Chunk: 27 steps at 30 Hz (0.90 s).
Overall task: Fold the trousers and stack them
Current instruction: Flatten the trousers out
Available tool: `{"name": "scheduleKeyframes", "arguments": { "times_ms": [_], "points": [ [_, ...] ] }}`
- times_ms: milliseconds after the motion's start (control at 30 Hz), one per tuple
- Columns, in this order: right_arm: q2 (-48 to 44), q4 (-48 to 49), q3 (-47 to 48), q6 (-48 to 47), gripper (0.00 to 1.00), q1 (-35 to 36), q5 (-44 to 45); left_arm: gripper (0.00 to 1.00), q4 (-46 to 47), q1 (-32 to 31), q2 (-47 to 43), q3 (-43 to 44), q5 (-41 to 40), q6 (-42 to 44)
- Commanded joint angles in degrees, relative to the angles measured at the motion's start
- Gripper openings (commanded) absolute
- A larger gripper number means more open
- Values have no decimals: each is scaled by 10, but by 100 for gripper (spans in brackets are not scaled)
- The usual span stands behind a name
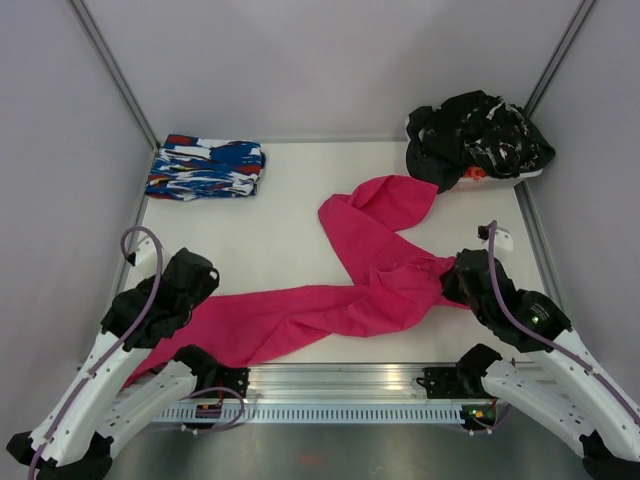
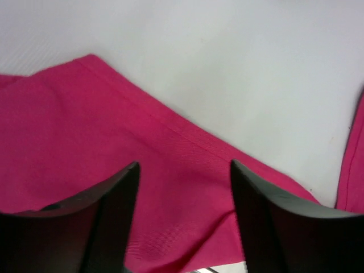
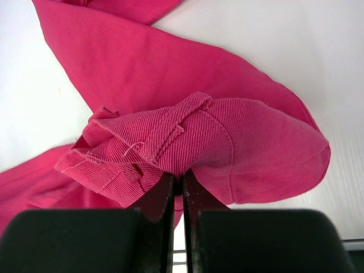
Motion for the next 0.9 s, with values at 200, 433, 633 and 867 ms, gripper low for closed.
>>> {"name": "scheduleKeyframes", "arguments": {
  "times_ms": [200,433,633,867],
  "points": [
    [-16,-24,17,-30,92,-1,-83,92,203,-1,157,131,172,270],
    [71,-58,227,-84,98,-1,-141,91,397,-33,325,134,324,298],
    [102,-72,205,-61,98,-1,-23,93,519,-60,483,189,329,271],
    [42,30,68,49,98,-1,-16,94,582,-68,695,305,295,214]
  ]
}}
